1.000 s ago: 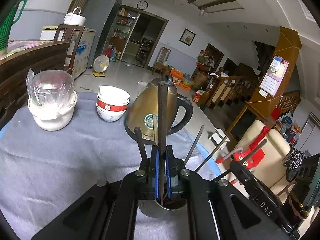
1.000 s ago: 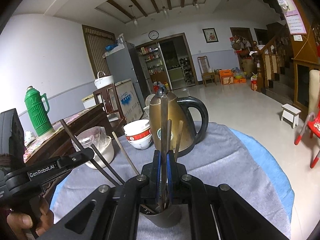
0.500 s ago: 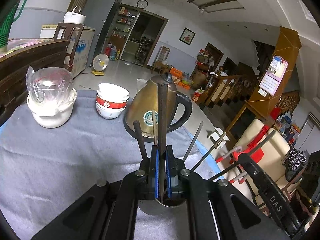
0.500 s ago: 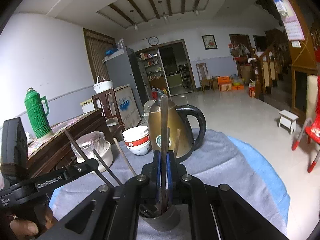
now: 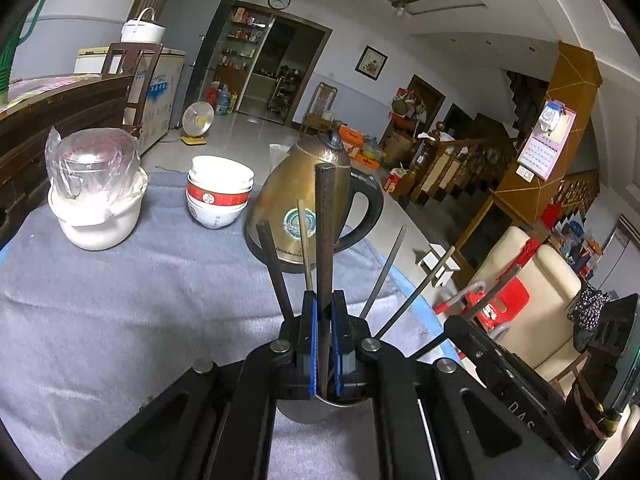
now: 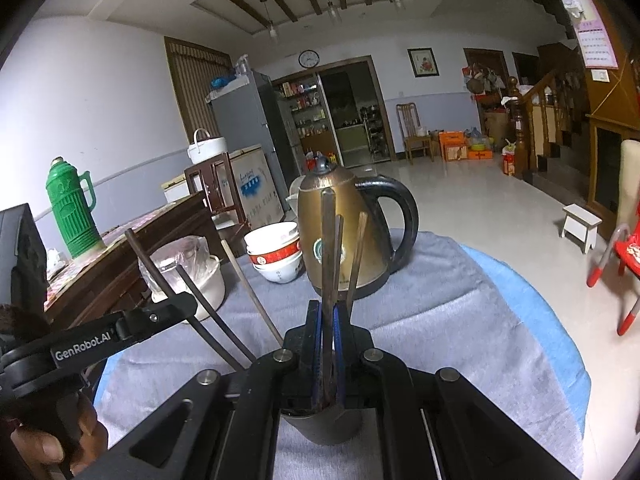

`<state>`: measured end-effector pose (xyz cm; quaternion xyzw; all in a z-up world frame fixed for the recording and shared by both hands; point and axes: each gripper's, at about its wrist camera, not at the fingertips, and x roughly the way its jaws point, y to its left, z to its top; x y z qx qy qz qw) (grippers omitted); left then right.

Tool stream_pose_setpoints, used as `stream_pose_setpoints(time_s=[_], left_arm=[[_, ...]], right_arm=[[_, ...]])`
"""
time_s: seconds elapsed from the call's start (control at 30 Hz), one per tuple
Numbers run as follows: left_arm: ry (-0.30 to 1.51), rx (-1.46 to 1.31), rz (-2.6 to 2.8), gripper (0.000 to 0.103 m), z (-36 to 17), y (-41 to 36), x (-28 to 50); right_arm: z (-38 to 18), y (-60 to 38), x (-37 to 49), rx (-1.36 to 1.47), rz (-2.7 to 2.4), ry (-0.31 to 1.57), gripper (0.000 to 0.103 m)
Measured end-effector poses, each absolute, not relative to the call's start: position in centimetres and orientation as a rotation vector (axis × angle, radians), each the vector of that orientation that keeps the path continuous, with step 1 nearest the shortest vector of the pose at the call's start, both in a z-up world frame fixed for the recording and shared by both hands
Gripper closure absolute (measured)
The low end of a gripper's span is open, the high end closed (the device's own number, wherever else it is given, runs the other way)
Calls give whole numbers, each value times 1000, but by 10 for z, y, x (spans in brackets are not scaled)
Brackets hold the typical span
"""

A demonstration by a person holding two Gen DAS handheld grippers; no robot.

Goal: Organize utensils
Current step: 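Open both grippers to release the chopsticks into the holder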

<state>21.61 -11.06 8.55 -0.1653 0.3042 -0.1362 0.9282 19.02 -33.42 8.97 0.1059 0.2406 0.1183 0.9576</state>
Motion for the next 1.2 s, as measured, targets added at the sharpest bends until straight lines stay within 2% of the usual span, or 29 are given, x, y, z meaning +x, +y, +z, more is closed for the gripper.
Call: stream_pose_setpoints(time_s=[1.2], left_arm=[[686,-308,-261,96,71,-121,220]], right_arm=[[79,-333,198,214,239,532,97]])
